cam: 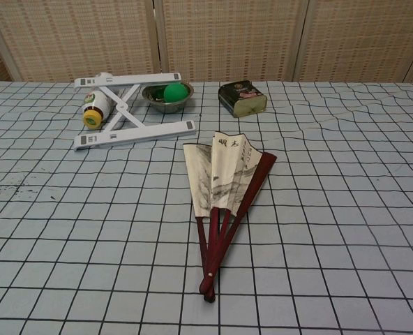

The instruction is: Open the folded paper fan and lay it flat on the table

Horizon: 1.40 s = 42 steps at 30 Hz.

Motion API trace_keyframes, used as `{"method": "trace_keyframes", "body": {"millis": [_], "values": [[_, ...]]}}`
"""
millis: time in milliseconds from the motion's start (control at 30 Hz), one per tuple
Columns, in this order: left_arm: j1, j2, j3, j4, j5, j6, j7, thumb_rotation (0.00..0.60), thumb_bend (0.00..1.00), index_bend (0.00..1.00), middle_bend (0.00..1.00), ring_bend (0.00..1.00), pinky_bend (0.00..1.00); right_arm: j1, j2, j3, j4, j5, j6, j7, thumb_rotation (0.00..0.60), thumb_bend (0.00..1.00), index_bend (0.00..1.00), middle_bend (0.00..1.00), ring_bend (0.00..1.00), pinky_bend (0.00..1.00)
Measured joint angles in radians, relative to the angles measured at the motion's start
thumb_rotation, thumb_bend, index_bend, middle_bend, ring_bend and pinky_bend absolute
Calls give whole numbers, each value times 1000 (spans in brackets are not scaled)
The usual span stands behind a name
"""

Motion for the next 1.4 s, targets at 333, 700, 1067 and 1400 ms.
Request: {"method": "trace_keyframes", "body": {"millis": [333, 700, 1067, 1400], "values": [[-22, 3, -3, -33, 12, -27, 26, 600, 446, 0, 0, 0, 107, 33, -42, 20, 8, -8, -37, -23, 600, 173, 0, 0, 0, 0], [-74, -2, -59, -42, -54, -83, 37, 600, 445, 0, 0, 0, 108, 262, -243, 174, 30, 22, -299, -285, 600, 174, 259, 0, 0, 0], [-119, -32, -106, -8, -175, -184, 72, 600, 445, 0, 0, 0, 109, 575, -556, 333, 244, 189, -605, -429, 600, 175, 314, 0, 0, 0], [-149, -69, -146, 23, -284, -258, 124, 600, 445, 0, 0, 0, 110, 744, -820, 347, 599, 223, -696, -411, 600, 175, 369, 0, 0, 0]]}}
